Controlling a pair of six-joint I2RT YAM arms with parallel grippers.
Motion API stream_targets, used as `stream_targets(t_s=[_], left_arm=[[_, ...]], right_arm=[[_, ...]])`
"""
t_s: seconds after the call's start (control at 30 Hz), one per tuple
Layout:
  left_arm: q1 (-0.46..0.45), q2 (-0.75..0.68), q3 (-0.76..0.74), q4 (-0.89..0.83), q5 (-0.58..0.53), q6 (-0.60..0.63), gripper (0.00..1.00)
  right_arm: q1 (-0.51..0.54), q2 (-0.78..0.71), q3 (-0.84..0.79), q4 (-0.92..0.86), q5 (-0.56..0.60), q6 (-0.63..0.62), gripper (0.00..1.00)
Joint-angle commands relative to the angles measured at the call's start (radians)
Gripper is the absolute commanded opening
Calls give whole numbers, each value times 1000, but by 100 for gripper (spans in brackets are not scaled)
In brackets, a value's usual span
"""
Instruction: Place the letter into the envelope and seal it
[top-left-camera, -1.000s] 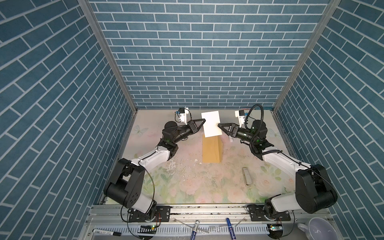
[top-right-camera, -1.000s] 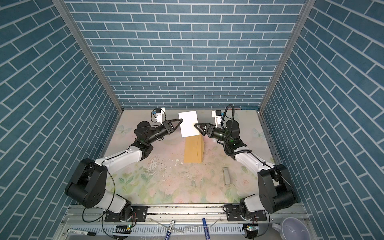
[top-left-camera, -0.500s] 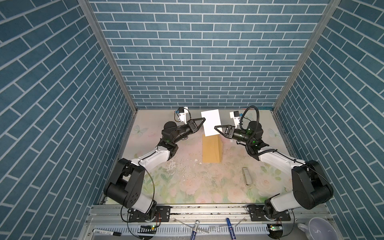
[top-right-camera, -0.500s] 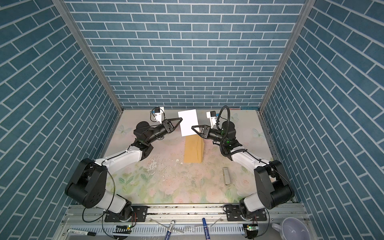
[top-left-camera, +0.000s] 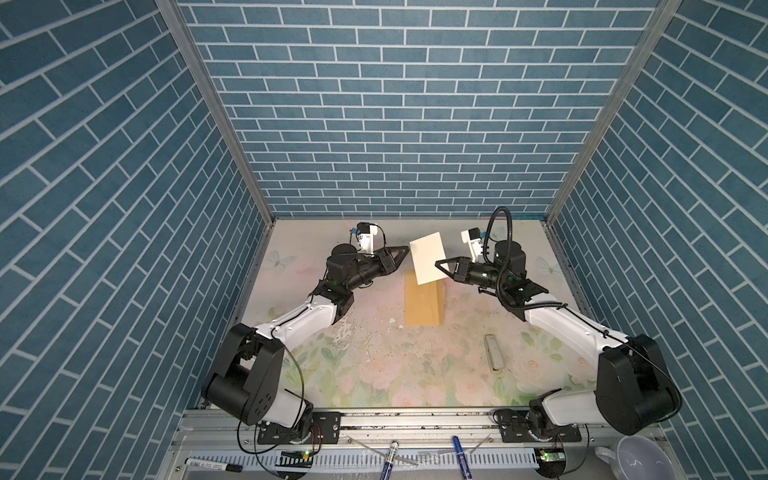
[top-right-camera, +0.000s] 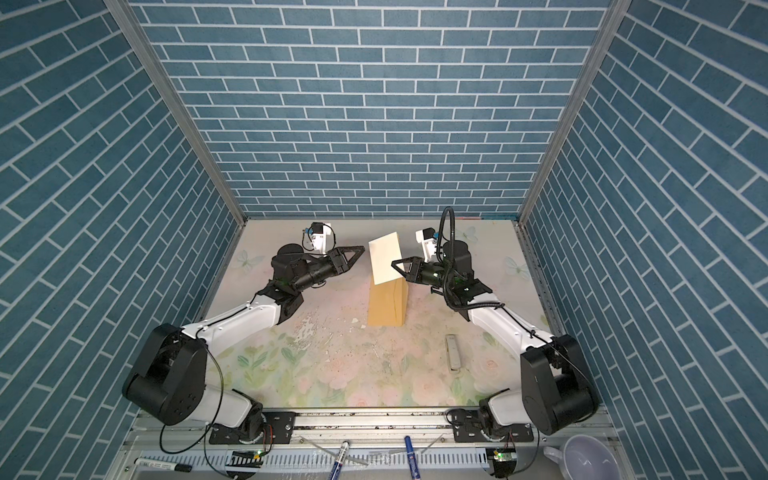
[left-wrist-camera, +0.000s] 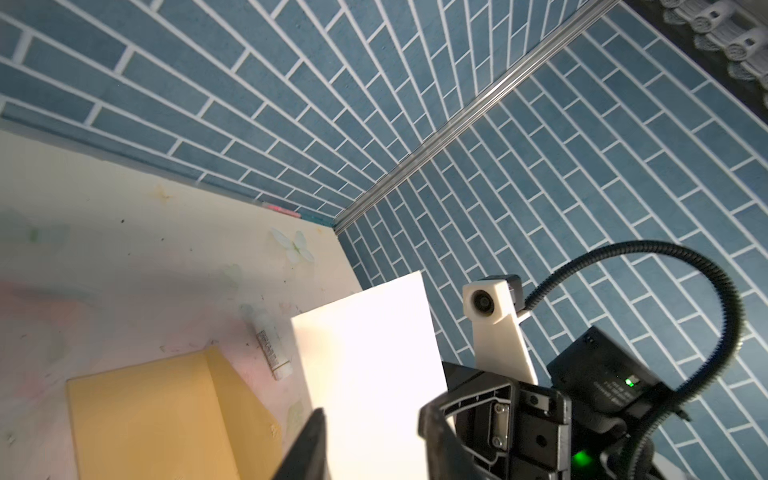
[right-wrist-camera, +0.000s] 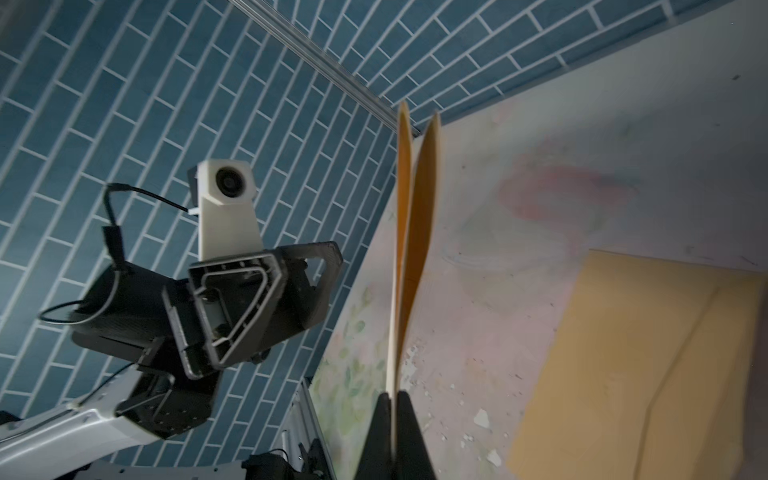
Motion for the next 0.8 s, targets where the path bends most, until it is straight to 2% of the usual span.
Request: stream_targets(t_s=[0.0, 0.17, 0.3, 0.53, 0.77], left_arm=[[-4, -39, -16, -167, -64, 134, 54], [-29, -47, -16, -305, -145, 215, 67], [-56, -31, -18, -356, -203, 245, 81], [-76, 53, -9, -356, -229, 219, 85], [-91, 149, 11, -337, -224, 203, 86]], right_arm=[[-11, -25, 117, -398, 101, -242, 0], [-25, 39, 227, -690, 187, -364, 0], [-32, 116, 295, -801, 237, -391, 0], [-35, 241, 380, -860, 293, -379, 0], [-36, 334, 440, -892, 353, -372, 0]])
